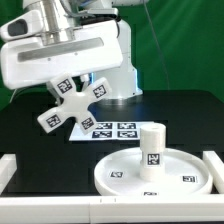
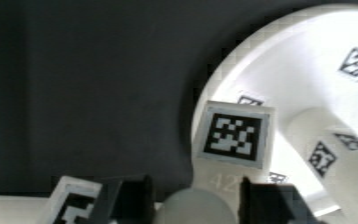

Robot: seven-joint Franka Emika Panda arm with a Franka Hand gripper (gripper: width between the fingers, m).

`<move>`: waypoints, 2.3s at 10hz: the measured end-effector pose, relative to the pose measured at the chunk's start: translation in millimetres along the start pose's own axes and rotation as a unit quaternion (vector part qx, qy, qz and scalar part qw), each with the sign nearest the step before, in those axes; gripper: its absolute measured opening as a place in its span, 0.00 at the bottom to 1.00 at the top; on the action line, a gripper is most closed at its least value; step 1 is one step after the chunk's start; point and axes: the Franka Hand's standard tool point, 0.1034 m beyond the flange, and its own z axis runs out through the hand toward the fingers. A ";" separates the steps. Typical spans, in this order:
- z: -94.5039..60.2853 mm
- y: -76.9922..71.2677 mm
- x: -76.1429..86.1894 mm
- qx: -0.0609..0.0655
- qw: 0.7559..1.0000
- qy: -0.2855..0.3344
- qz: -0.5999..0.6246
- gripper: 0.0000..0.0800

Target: Assemble round table

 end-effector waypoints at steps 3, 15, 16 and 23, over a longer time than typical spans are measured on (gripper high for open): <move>-0.2 3.8 0.0 -0.011 1.000 0.006 0.000 0.28; 52.9 37.9 -1.7 -0.032 0.999 -0.024 0.016 0.28; 51.6 33.7 -2.7 -0.008 0.999 -0.034 0.022 0.28; 32.9 65.0 5.1 -0.022 0.999 0.031 0.037 0.28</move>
Offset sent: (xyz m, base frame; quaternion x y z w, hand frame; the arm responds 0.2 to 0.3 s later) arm 0.0000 0.0000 0.0000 0.0000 0.0000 0.0000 1.0000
